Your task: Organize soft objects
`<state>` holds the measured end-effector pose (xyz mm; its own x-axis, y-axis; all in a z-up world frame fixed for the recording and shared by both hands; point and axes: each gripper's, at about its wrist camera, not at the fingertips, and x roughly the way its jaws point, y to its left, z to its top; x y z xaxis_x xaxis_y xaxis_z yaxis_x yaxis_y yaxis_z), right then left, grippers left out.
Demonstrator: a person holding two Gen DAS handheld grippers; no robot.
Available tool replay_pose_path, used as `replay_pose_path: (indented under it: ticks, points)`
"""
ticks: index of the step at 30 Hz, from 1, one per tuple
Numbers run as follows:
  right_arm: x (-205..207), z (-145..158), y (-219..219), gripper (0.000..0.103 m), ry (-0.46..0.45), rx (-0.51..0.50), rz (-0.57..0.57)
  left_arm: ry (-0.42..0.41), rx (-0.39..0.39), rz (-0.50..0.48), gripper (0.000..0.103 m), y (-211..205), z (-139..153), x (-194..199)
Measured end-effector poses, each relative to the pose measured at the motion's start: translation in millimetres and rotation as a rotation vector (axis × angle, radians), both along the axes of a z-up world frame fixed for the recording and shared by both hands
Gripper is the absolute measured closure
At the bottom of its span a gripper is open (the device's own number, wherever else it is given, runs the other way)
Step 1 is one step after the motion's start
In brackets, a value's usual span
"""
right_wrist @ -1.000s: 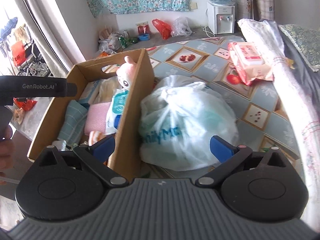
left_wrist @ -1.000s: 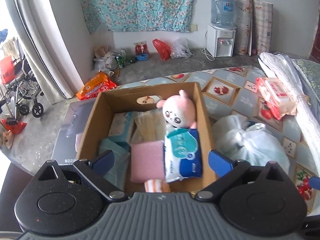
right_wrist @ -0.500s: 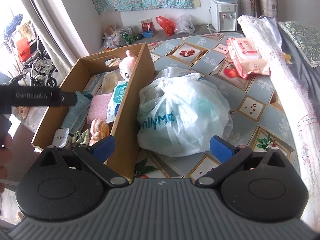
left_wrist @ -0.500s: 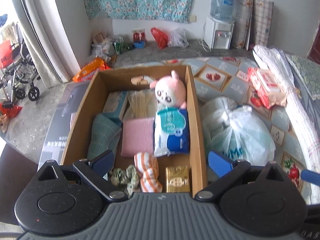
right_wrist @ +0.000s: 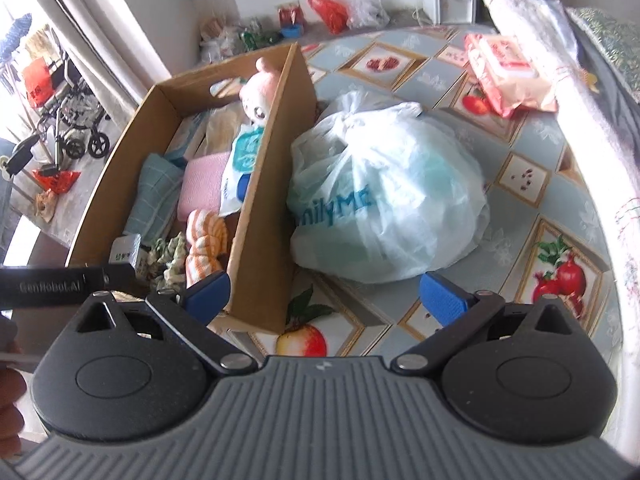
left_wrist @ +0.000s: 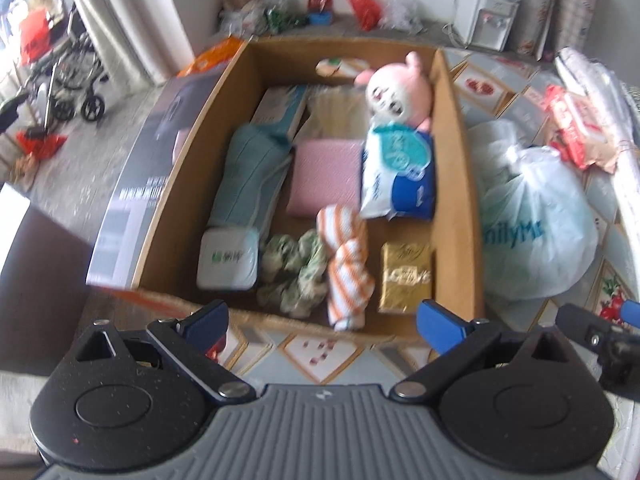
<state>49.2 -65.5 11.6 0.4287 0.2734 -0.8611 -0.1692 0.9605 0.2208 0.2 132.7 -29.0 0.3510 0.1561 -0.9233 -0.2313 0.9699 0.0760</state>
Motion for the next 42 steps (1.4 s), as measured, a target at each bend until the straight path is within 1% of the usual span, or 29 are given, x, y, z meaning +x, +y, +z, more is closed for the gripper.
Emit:
replay_pose_path:
  ticks: [4, 6, 14, 23, 42]
  points:
    - [2, -1, 15, 0.001, 0.019, 0.013, 0.040, 0.018, -0.002, 0.003, 0.002, 3, -3, -8]
    - [3, -3, 23, 0.001, 0.028, -0.005, 0.062, 0.016, 0.002, 0.003, 0.002, 3, -3, -11]
    - [6, -8, 36, 0.001, 0.059, -0.003, 0.108, 0.021, 0.004, 0.003, 0.002, 8, -3, -15]
    - [6, -19, 42, 0.002, 0.102, -0.019, 0.125, 0.025, 0.013, 0.000, 0.002, 12, -7, -17]
    - [10, -24, 46, 0.002, 0.112, -0.036, 0.136, 0.050, -0.008, 0.005, 0.002, 16, -14, -16]
